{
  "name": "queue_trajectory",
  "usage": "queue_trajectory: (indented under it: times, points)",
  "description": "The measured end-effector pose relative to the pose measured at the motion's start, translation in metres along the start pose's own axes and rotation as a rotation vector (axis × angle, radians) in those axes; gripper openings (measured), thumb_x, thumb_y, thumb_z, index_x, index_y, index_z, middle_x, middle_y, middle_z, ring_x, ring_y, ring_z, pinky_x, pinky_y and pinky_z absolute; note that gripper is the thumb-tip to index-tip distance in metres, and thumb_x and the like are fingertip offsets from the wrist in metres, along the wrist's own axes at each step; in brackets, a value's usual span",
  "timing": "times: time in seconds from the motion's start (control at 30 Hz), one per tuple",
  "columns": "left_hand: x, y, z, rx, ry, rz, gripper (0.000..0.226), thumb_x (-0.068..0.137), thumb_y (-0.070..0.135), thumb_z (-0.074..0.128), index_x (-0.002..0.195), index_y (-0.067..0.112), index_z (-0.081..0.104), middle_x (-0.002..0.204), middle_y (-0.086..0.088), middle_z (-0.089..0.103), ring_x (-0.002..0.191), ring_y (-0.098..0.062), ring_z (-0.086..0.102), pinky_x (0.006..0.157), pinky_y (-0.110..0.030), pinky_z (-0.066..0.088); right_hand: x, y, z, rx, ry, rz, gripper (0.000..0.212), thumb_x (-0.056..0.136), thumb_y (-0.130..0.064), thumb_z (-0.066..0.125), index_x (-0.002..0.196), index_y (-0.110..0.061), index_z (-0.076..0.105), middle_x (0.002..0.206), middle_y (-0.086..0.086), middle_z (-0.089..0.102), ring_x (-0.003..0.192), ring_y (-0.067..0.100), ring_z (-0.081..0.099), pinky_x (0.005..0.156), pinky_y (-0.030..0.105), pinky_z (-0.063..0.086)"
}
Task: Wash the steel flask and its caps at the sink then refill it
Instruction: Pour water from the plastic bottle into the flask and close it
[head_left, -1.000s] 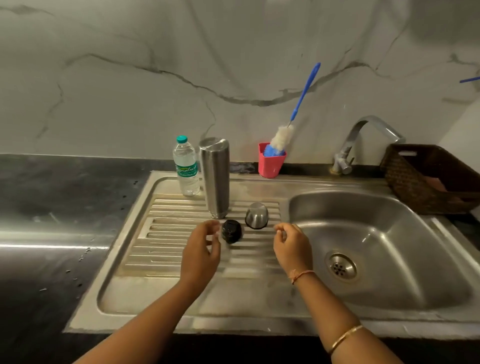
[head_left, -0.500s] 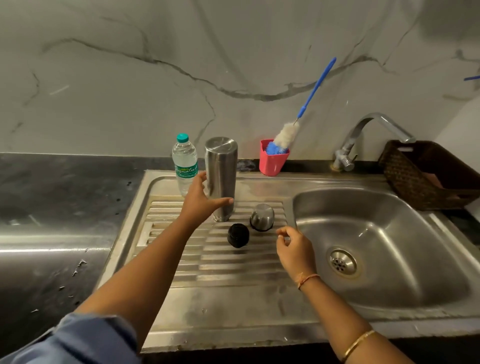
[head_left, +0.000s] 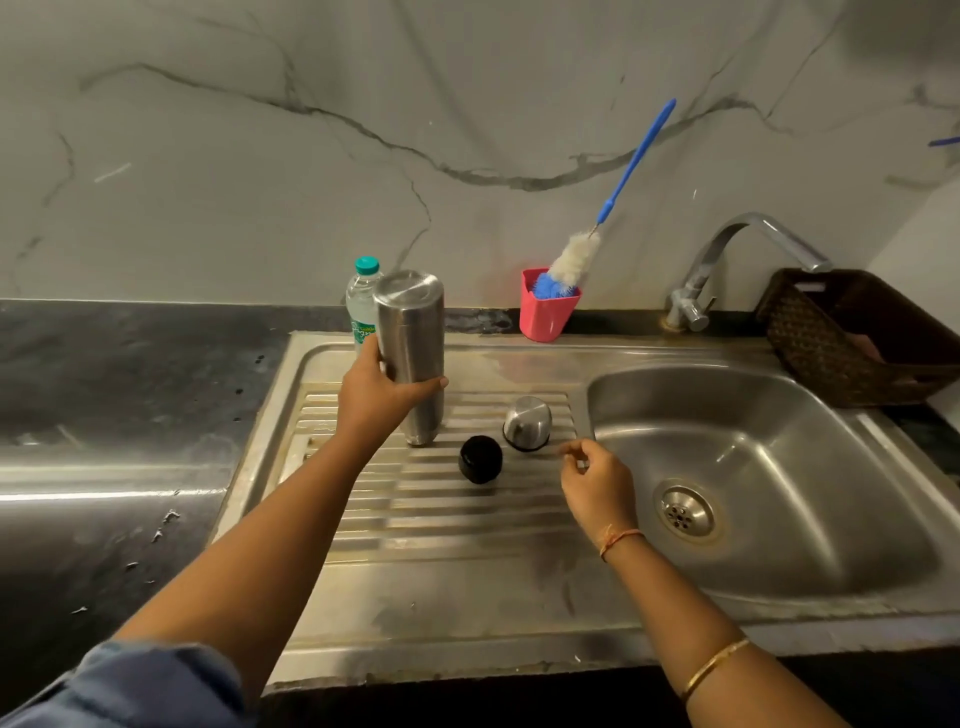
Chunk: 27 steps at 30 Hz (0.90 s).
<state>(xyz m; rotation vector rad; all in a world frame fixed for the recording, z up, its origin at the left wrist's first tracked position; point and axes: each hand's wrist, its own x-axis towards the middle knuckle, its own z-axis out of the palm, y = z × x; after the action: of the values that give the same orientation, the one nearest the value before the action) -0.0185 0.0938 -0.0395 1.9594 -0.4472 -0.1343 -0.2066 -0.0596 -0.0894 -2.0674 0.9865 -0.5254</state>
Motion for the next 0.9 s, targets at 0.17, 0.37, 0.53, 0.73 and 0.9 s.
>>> queue_trajectory:
  times: [0.17, 0.37, 0.53, 0.73, 0.9]
  points:
    - [-0.035, -0.008, -0.026, -0.064, 0.095, -0.059, 0.066, 0.064, 0.037, 0.085, 0.115, 0.032, 0.043, 0.105, 0.013, 0.054, 0.095, -0.011, 0.054, 0.077, -0.028, 0.045, 0.002, -0.008, 0.005, 0.131, -0.062, 0.028, 0.014, 0.089, -0.010, 0.054, 0.086, -0.020, 0.064, 0.088, 0.004, 0.066, 0.080, 0.025, 0.065, 0.071, 0.038, 0.056]
    - [-0.072, -0.020, -0.034, -0.286, 0.195, -0.248, 0.071, 0.061, 0.038, 0.087, 0.119, 0.025, 0.048, 0.108, 0.005, 0.063, 0.098, -0.017, 0.063, 0.087, -0.044, 0.054, -0.008, -0.032, 0.015, 0.342, -0.294, 0.038, 0.015, 0.089, -0.006, 0.056, 0.084, -0.020, 0.059, 0.082, 0.007, 0.062, 0.065, 0.016, 0.061, 0.053, 0.026, 0.056]
    - [-0.098, -0.016, -0.029, -0.521, 0.232, -0.373, 0.066, 0.069, 0.028, 0.083, 0.123, 0.019, 0.048, 0.114, -0.002, 0.062, 0.103, -0.024, 0.063, 0.075, -0.040, 0.056, -0.024, -0.040, 0.017, 0.270, -0.594, 0.011, 0.038, 0.079, -0.026, 0.074, 0.112, -0.019, 0.056, 0.094, 0.000, 0.055, 0.091, 0.015, 0.058, 0.073, 0.029, 0.055]
    - [-0.125, -0.003, -0.009, -0.846, 0.225, -0.596, 0.072, 0.074, 0.031, 0.077, 0.132, 0.009, 0.040, 0.116, -0.016, 0.061, 0.097, -0.032, 0.066, 0.064, -0.039, 0.059, -0.036, -0.041, -0.009, 0.355, -0.812, -0.032, 0.053, 0.074, -0.028, 0.078, 0.119, -0.024, 0.050, 0.112, 0.001, 0.059, 0.100, 0.017, 0.061, 0.072, 0.029, 0.056]
    - [-0.149, 0.013, 0.014, -1.069, 0.175, -0.739, 0.069, 0.079, 0.039, 0.071, 0.133, 0.007, 0.042, 0.121, -0.023, 0.058, 0.097, -0.034, 0.065, 0.066, -0.036, 0.060, -0.043, -0.048, -0.040, 0.535, -0.670, -0.196, 0.039, 0.074, -0.019, 0.079, 0.108, -0.015, 0.060, 0.101, 0.007, 0.067, 0.088, 0.020, 0.066, 0.068, 0.033, 0.058]
